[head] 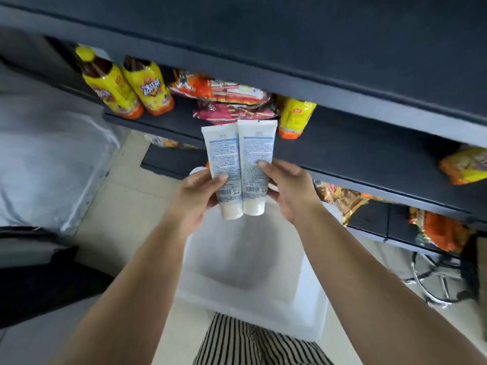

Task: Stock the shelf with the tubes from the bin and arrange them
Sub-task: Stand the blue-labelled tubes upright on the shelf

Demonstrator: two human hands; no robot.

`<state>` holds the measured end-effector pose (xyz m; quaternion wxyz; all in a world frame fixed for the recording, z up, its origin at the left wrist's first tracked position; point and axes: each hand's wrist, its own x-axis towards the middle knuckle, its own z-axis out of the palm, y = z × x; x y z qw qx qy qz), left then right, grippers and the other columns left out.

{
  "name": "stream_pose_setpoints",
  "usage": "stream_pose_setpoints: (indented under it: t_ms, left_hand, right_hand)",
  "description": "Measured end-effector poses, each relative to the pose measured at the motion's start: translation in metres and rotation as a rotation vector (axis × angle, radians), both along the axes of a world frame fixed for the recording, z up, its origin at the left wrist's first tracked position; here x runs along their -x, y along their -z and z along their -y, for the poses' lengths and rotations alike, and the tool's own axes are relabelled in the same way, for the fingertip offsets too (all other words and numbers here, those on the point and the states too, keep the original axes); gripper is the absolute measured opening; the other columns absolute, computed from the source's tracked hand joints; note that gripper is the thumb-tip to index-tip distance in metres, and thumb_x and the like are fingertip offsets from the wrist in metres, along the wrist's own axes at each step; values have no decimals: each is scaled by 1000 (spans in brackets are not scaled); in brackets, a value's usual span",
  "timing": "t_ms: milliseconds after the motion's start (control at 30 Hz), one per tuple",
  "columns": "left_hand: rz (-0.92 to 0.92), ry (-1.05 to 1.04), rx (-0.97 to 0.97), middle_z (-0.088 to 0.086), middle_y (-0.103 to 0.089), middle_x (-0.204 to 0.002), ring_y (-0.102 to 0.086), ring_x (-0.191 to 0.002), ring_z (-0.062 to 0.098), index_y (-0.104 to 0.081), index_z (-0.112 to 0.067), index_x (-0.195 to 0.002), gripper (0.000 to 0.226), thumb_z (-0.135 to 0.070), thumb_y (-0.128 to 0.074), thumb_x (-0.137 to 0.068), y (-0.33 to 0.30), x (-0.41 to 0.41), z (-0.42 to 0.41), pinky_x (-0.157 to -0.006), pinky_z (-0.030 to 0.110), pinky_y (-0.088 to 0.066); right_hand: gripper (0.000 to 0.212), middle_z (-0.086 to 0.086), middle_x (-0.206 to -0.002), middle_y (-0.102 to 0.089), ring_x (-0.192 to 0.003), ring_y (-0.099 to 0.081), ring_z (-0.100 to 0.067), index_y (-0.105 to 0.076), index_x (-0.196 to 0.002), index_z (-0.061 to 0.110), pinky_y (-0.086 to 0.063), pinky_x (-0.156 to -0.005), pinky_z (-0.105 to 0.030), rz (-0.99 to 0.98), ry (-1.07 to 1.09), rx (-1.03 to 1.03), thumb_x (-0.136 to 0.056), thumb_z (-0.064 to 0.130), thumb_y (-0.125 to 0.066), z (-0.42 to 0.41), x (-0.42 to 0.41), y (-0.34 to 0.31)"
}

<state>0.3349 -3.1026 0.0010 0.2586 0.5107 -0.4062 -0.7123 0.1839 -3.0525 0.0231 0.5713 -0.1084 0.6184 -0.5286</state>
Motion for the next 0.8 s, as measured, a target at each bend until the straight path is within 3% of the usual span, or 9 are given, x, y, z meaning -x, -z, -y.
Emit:
stream_pose_setpoints:
  t_ms: [167,333,467,600,800]
  left_hand:
    - [-120,55,199,-4,-75,-80,-70,-75,12,-66,-16,-93,16,-10,-58,-81,-89,19,7,-63,25,-57]
    - [-238,79,369,-7,-74,-88,-70,-84,10,-66,-19,-94,19,-12,-59,-78,-162,38,8,-71,26,-58]
    - [-300,92,504,-6,-74,-94,-69,-91,12,-65,-21,-96,29,-21,-64,-67,-214,52,12,-75,29,-57]
    - [-378,100,600,-7,-74,-94,-69,-90,9,-64,-21,-99,23,-13,-59,-77,-257,70,16,-72,24,-56]
    - [-429,145,746,-11,-74,-91,-69,-88,6,-63,-23,-100,24,-6,-55,-84,-325,98,28,-68,19,-55]
  right_hand:
    - [10,-3,-84,-70,-75,-65,-17,-69,-84,15,-56,-78,-34,-61,25,169,-87,9,-61,-6,19,-91]
    - [14,5,-79,-72,-67,-67,-5,-69,-86,16,-57,-68,-23,-156,11,376,-88,8,-58,-19,38,-168]
    - [18,7,-85,-73,-78,-69,-10,-70,-87,22,-58,-68,-26,-295,-18,507,-88,9,-58,-25,54,-217]
    - [19,9,-88,-74,-84,-69,-8,-70,-89,22,-57,-80,-27,-391,5,618,-89,8,-57,-28,74,-262]
    - [17,10,-82,-73,-74,-69,-4,-68,-93,17,-56,-69,-22,-430,87,783,-89,7,-55,-35,111,-325]
